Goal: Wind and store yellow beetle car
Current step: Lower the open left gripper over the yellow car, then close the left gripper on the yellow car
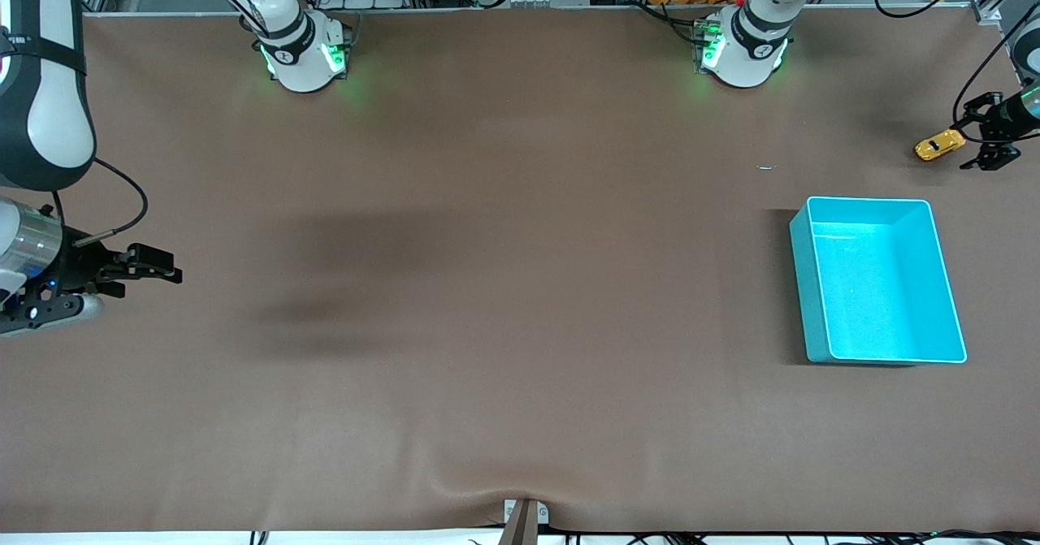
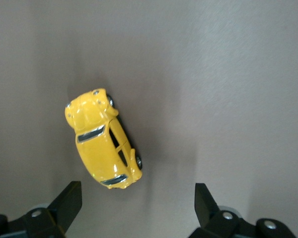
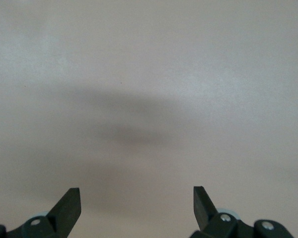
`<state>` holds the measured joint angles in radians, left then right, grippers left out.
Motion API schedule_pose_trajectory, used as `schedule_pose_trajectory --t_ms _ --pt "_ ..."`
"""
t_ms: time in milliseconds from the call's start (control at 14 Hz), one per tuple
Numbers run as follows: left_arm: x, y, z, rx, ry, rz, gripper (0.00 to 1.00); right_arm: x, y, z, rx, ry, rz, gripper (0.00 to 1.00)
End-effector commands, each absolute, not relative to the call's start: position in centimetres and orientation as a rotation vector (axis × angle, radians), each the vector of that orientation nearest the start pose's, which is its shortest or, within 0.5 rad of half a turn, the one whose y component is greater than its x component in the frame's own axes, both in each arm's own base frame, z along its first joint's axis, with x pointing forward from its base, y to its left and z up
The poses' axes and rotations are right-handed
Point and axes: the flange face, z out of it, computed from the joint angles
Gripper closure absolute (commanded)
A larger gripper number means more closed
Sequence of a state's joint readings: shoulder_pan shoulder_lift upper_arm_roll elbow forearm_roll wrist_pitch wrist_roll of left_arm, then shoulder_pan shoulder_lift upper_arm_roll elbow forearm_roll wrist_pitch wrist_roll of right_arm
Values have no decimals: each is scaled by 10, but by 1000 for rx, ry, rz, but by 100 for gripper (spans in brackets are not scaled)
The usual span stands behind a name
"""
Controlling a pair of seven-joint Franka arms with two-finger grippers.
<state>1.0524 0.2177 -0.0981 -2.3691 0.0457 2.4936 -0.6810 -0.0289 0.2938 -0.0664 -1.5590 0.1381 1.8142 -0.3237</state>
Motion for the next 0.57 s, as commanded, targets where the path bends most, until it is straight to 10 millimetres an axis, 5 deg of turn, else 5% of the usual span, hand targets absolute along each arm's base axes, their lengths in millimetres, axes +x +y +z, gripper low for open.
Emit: schedule_pose_trajectory --t_ms 0,501 --pt "280 399 222 2180 2258 -124 0 644 -48 475 -3000 -273 0 0" --pt "271 409 223 2155 2290 -54 0 639 -39 486 -2993 -245 30 0"
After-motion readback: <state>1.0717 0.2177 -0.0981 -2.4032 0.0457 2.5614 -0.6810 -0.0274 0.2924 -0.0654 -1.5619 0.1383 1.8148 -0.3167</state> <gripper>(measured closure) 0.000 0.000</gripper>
